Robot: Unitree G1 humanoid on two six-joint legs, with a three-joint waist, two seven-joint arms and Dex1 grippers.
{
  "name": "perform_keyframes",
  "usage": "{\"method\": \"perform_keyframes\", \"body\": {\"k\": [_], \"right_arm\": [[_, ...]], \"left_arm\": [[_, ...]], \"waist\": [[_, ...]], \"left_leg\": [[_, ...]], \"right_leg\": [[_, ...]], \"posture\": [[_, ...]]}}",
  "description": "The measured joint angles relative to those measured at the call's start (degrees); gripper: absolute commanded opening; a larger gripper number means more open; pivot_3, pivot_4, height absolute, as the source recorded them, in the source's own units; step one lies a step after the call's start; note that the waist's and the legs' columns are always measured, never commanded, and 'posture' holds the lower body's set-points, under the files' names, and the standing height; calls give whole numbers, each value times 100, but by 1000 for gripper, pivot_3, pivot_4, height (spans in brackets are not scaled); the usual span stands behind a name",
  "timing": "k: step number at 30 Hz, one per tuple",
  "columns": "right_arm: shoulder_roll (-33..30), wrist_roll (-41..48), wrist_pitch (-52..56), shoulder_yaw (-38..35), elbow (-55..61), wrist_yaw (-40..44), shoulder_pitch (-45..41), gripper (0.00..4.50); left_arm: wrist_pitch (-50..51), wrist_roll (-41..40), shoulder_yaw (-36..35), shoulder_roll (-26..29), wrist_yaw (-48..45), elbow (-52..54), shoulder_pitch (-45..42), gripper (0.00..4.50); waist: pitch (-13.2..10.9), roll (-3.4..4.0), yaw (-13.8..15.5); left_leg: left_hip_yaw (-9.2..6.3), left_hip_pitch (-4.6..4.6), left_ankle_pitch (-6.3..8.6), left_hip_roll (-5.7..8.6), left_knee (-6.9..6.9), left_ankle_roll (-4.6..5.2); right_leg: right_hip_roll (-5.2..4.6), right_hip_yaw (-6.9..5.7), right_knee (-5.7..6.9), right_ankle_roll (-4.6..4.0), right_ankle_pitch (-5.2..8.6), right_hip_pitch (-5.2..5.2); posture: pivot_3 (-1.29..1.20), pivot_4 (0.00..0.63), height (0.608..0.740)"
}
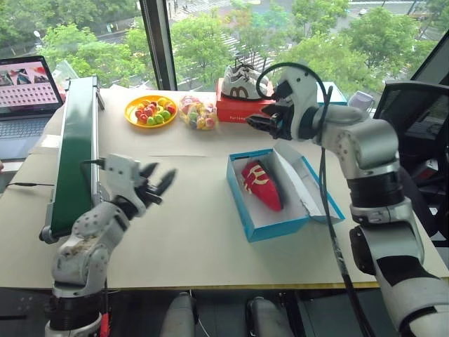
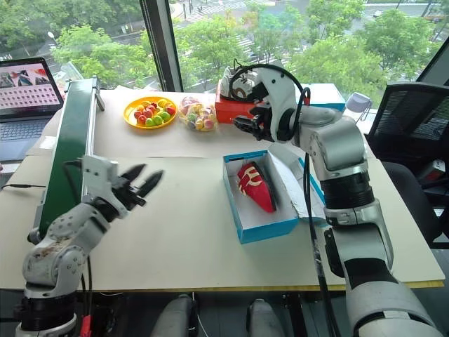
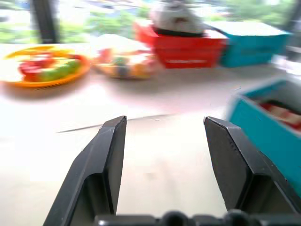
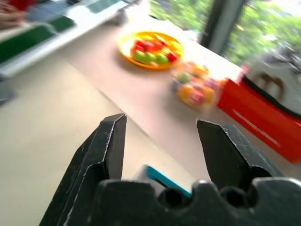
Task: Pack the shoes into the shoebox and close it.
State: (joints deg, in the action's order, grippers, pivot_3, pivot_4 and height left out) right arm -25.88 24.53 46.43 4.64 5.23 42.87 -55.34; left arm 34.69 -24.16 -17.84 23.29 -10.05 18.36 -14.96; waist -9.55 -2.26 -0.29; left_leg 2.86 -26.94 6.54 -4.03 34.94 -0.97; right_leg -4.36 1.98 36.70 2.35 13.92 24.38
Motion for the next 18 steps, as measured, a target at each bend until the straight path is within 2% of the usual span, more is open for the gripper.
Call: {"method": "perform_keyframes", "body": {"k": [2, 4, 5, 6, 8, 9, 10, 12, 18], "right_arm": [[221, 699, -141, 16, 1014, 552, 732, 2931], [195, 836, -168, 171, 1354, 724, 1174, 2931], [171, 776, -299, 327, 1451, 767, 1516, 3434], [188, 650, -462, 488, 1450, 758, 1808, 3608], [334, 240, -855, 879, 1241, 636, 2352, 4350], [364, -8, -1094, 1111, 1086, 580, 2554, 4492], [353, -242, -1321, 1311, 944, 556, 2709, 4500], [375, -633, -1781, 1566, 689, 537, 2909, 4500], [521, -1044, -2492, 1658, 429, 509, 2931, 4500]], "left_arm": [[-8, 283, -266, -116, 617, -244, -172, 2788], [47, 404, -393, -139, 875, -388, -177, 2788], [66, 482, -468, -132, 969, -493, -141, 2788], [89, 521, -530, -117, 1031, -582, -86, 3278], [237, 566, -692, -117, 1155, -768, -19, 3849], [306, 584, -751, -112, 1183, -842, 9, 4183], [322, 597, -772, -99, 1184, -901, 40, 4432], [401, 619, -804, -44, 1182, -949, 99, 4432], [525, 641, -856, 22, 1184, -1078, 139, 4432]], "waist": [[0, 0, 7], [2, -2, 12], [4, -7, 14], [7, -12, 8], [9, -14, -16], [9, -14, -31], [9, -14, -40], [9, -14, -43], [9, -14, -45]], "left_leg": [[0, -1, 1, 3, 2, 2], [1, 1, 2, 3, 10, 1], [2, 7, 2, 3, 13, 0], [4, 13, 5, 3, 11, -4], [5, 18, 27, 1, 7, -43], [5, 19, 27, 1, 9, -45], [5, 19, 26, 1, 8, -47], [5, 19, 24, 1, 10, -49], [4, 22, 24, 1, 7, -50]], "right_leg": [[-4, 0, -1, 4, -1, -5], [-5, -2, 0, 8, -4, -10], [-6, -2, 2, 7, -5, -12], [-6, -2, 0, 5, -6, -14], [-5, -1, 6, -3, -9, -8], [-4, -1, 10, -5, -10, -8], [-4, -1, 11, -5, -11, -7], [-4, -1, 11, -5, -12, -7], [-2, -1, 9, -4, -11, -10]], "posture": [[0, 150, 736], [0, 150, 736], [0, 150, 736], [0, 150, 736], [0, 150, 736], [0, 150, 736], [0, 150, 736], [0, 150, 736], [0, 150, 736]]}}
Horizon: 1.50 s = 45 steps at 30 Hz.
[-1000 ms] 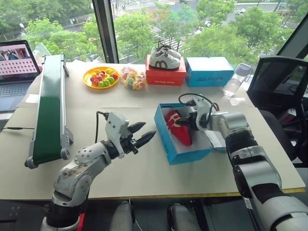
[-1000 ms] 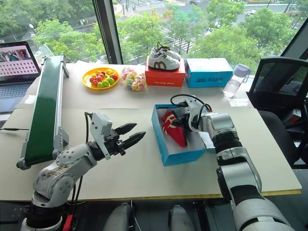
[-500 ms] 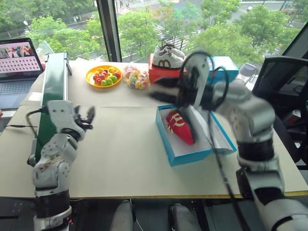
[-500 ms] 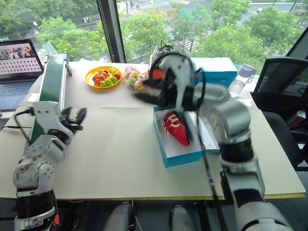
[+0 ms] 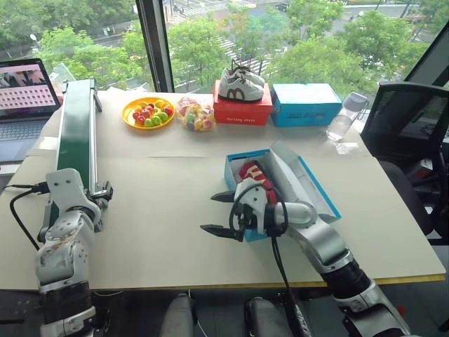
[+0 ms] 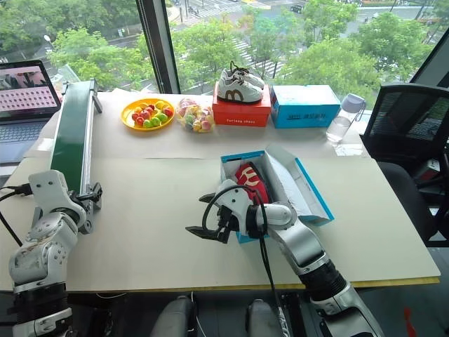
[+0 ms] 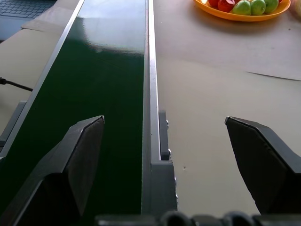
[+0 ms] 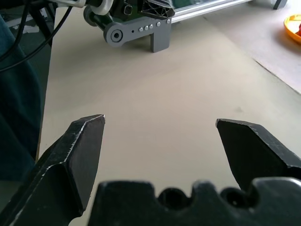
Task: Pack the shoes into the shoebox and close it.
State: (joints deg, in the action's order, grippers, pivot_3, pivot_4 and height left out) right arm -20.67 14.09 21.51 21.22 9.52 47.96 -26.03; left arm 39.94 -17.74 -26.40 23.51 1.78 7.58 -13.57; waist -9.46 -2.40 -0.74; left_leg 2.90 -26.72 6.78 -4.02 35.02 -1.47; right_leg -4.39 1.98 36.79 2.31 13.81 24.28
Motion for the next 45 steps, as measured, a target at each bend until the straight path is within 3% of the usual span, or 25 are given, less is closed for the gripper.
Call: {"method": "perform_keyframes", "body": {"k": [13, 45], "right_arm": [[336, -421, -48, 7, -102, -551, 0, 4500], [355, -659, 33, 9, -108, -818, 25, 4500]], "left_arm": [[0, 209, 83, 12, 14, -81, -3, 4432], [-70, 510, 276, -23, 130, -284, -277, 4432]], "waist": [[1, -2, 4], [2, -4, 4]], "left_leg": [[0, 0, 0, 0, -2, -2], [0, 0, 0, 0, 0, -1]], "right_leg": [[-1, 0, 1, -1, 0, 0], [0, 0, 2, 0, -1, -2]], "posture": [[0, 150, 736], [0, 150, 736]]}}
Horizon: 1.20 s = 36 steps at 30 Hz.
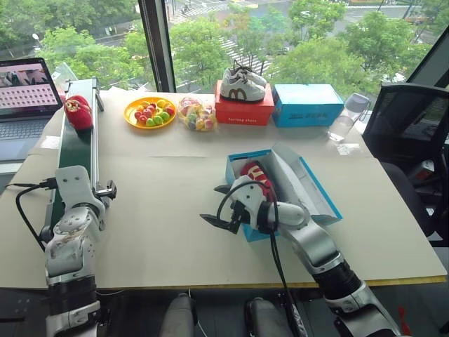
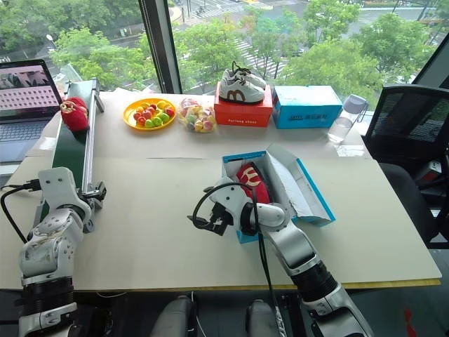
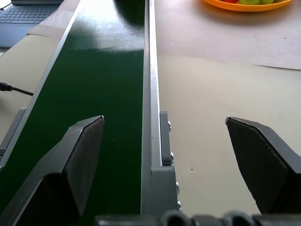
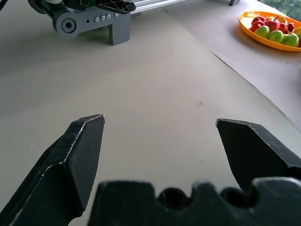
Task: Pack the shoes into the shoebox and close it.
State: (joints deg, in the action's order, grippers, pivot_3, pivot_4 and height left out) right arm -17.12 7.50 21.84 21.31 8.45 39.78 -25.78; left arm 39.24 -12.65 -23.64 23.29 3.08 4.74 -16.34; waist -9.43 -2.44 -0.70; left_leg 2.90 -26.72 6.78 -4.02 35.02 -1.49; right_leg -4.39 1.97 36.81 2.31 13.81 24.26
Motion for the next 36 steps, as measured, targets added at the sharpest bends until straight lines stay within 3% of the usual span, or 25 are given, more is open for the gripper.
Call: {"method": "perform_keyframes", "body": {"k": [35, 36], "right_arm": [[-78, -47, 106, -4, 5, -38, 5, 4500], [-83, -47, 107, -4, 7, -38, 5, 4500]], "left_arm": [[84, 213, -244, -52, 499, -346, -154, 4432], [83, 214, -254, -52, 499, -350, -154, 4189]], "waist": [[2, -3, -2], [2, -3, -2]], "left_leg": [[1, 14, 0, 0, 0, 0], [1, 16, 0, 0, 0, 0]], "right_leg": [[0, 1, 5, 0, 0, -9], [0, 1, 6, 0, 0, -10]], "posture": [[0, 150, 736], [0, 150, 736]]}}
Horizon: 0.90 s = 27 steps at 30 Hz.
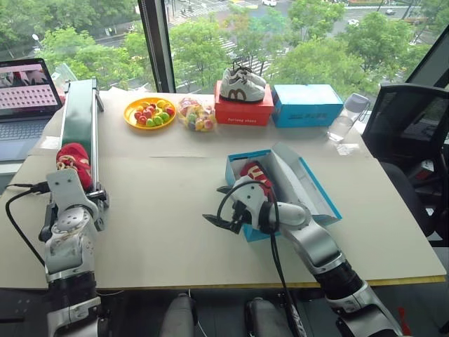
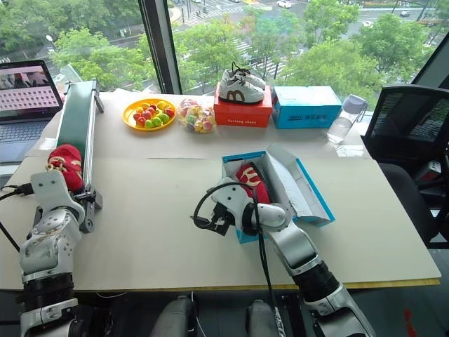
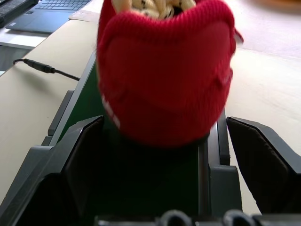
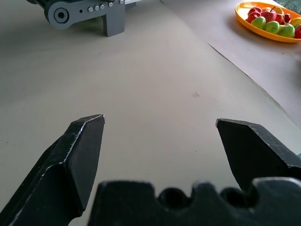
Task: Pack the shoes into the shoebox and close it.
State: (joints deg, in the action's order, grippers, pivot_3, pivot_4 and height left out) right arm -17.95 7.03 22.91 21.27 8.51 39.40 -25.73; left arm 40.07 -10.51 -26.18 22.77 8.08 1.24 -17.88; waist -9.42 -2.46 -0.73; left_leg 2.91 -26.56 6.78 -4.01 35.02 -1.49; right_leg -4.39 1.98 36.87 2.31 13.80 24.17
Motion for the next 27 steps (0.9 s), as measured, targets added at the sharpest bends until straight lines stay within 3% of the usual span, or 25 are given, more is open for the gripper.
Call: {"method": "perform_keyframes", "body": {"k": [5, 6, 10, 12, 16, 20, 22, 27], "right_arm": [[-67, 1, 3, -25, 0, 2, 3, 4500], [-72, 1, 4, -34, 0, 2, 3, 4500], [-25, 38, 53, -102, 0, -15, -4, 4500], [448, 407, 538, -558, -83, -336, -95, 4500], [2131, 2389, 2616, -3075, -569, -2240, -1406, 4500], [2322, 4236, 3790, -4679, -1006, -3775, -1787, 4500], [2321, 4889, 4094, -5068, -1090, -4321, -1788, 4500], [2321, 6095, 4365, -5019, -864, -5121, -1938, 4500]], "left_arm": [[-92, -129, -77, -157, -47, 2, -40, 2741], [-137, -203, -168, -266, -40, 3, -82, 2676], [-862, -592, -227, -619, -452, 85, -235, 2676], [-1239, -787, -54, -731, -831, 411, -257, 2676], [-1480, -1407, 881, -1059, -1781, 1439, -345, 2676], [-973, -2067, 1479, -1212, -2301, 1852, -17, 2676], [-716, -2225, 1646, -1202, -2408, 1882, 146, 2676], [-450, -2504, 2193, -1311, -2564, 2194, 154, 2676]], "waist": [[0, 0, -1], [0, 0, 0], [4, -11, 64], [6, -21, 65], [10, -19, 72], [18, -22, 82], [14, -15, 39], [13, -12, -99]], "left_leg": [[1, 5, 0, 0, -1, 0], [1, 6, 0, 0, 0, 0], [0, 0, -2, 0, 4, -3], [1, -9, -3, -2, 6, -5], [-3, -13, -13, -5, 4, -18], [-1, -18, -36, -4, -2, 30], [-2, -35, -39, -4, -3, 34], [-8, -29, -40, -5, -3, 42]], "right_leg": [[0, 2, 4, -1, 0, -1], [0, 2, 6, -1, 0, -2], [0, 0, 4, 0, 0, -3], [0, 1, 2, -1, -4, 0], [1, -2, 9, -3, -20, 2], [-2, -5, -7, -3, -19, 1], [1, -3, -2, -3, -18, 20], [7, 2, 0, -2, -17, 15]], "posture": [[0, 150, 736], [0, 150, 736], [0, 150, 736], [0, 150, 736], [0, 150, 736], [0, 150, 736], [0, 150, 736], [0, 150, 736]]}}
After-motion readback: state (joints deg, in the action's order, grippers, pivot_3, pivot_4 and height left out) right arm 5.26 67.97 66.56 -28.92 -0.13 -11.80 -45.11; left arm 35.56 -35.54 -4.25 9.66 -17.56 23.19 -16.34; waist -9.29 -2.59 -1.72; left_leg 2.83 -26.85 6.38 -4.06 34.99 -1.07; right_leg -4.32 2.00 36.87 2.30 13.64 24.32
